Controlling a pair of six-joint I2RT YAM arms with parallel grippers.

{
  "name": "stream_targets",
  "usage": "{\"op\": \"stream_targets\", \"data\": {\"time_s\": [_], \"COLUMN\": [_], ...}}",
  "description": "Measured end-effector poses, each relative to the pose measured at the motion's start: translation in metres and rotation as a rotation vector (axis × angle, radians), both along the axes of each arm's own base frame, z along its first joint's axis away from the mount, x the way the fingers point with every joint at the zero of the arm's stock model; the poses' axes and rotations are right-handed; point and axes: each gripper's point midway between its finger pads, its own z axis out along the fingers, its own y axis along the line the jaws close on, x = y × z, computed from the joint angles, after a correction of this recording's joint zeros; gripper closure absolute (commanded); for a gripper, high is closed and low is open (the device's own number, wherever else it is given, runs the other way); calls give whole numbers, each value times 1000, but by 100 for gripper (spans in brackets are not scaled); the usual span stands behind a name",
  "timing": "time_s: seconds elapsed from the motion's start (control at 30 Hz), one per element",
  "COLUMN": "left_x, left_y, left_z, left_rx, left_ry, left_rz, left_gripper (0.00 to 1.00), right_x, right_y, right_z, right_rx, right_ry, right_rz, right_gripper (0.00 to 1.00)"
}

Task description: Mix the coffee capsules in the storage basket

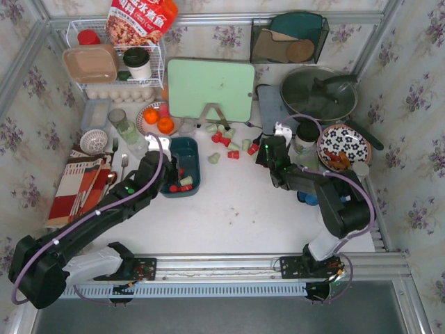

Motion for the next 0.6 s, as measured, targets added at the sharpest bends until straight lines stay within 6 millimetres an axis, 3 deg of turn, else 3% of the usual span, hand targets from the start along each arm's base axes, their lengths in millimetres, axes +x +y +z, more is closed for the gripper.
{"op": "stream_targets", "data": {"time_s": [0.17,0.37,0.6], "left_x": [-3,-8,-10], "left_y": [-2,-3,-2], "left_z": [8,11,7], "left_rx": [-25,-48,-50], "left_ry": [-15,-23,-17], "left_rz": [-17,-30,-34], "left_gripper": [45,46,46], "right_x": [17,14,10], "right_y": [2,2,5], "right_z": [-16,-38,-43], "right_rx": [-50,-71,-66], "right_ry": [57,146,172], "right_rz": [19,36,57], "right_gripper": [42,43,46]}}
